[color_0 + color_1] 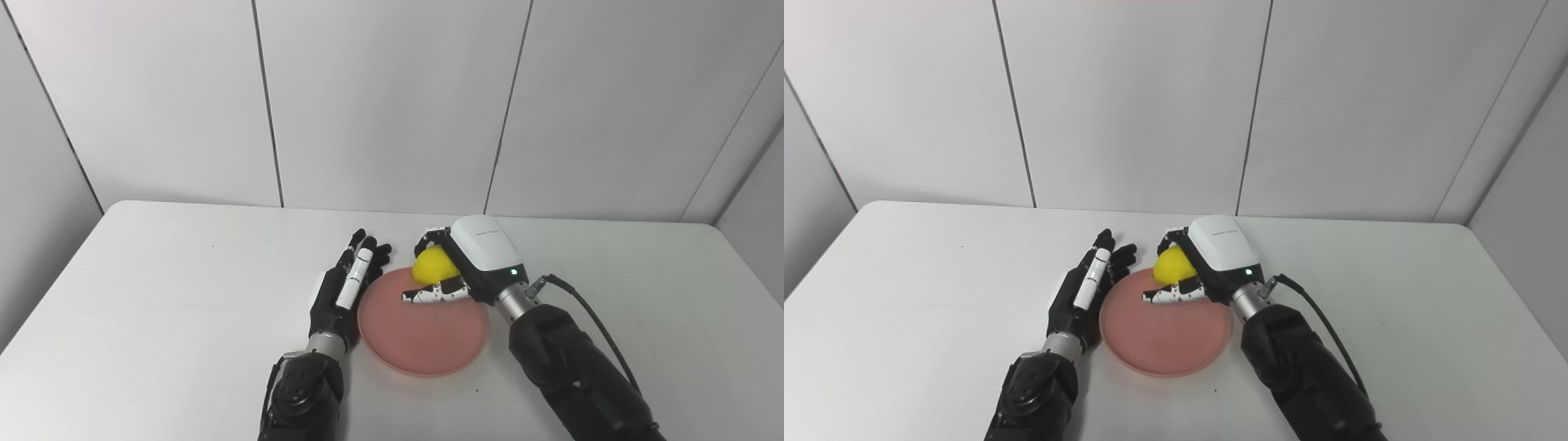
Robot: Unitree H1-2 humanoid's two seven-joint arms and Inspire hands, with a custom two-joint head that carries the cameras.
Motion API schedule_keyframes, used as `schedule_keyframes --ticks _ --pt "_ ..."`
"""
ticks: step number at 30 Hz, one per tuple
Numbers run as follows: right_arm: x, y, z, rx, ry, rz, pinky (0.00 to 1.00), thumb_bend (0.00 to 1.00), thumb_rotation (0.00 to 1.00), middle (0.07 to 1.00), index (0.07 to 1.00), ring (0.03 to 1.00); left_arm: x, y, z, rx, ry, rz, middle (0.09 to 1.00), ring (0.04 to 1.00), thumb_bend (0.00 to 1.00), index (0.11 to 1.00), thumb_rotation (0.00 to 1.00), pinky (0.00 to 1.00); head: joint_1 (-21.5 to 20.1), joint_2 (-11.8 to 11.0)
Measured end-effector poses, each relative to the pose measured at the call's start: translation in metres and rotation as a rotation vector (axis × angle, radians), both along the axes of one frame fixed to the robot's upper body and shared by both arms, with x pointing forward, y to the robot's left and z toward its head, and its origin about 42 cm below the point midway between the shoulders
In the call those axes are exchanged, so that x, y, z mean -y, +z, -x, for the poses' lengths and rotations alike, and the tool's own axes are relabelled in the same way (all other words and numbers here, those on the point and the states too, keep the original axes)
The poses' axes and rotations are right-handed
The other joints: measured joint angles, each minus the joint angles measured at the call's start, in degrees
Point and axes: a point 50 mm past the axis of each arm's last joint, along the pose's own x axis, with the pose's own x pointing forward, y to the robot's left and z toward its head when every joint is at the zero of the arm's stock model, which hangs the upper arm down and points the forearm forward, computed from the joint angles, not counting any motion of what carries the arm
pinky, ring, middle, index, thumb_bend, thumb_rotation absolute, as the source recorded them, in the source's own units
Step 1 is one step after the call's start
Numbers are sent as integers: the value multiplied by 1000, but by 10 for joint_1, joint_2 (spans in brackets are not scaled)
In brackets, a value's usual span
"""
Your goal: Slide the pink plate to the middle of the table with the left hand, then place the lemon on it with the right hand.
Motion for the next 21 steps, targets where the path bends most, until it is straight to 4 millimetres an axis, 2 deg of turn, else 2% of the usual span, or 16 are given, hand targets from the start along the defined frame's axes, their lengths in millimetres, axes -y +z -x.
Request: schedule_keyframes --ticks 3,11,17,21 --pt "-3 -5 0 -13 11 5 255 598 456 393 469 328 0 -1 0 9 12 -1 746 790 729 875 995 865 0 -1" --pt "-9 -16 3 -23 51 63 235 592 482 378 444 310 0 -1 0 12 34 -15 728 789 721 866 1000 871 -4 0" --pt "-15 -23 7 -23 101 91 257 584 489 401 469 332 0 -1 -1 12 35 -18 749 787 699 863 1000 861 -4 -2" --pt "-15 -24 7 -29 104 94 249 574 493 386 450 319 0 -1 -2 11 34 -19 758 792 696 869 1000 872 -6 -2"
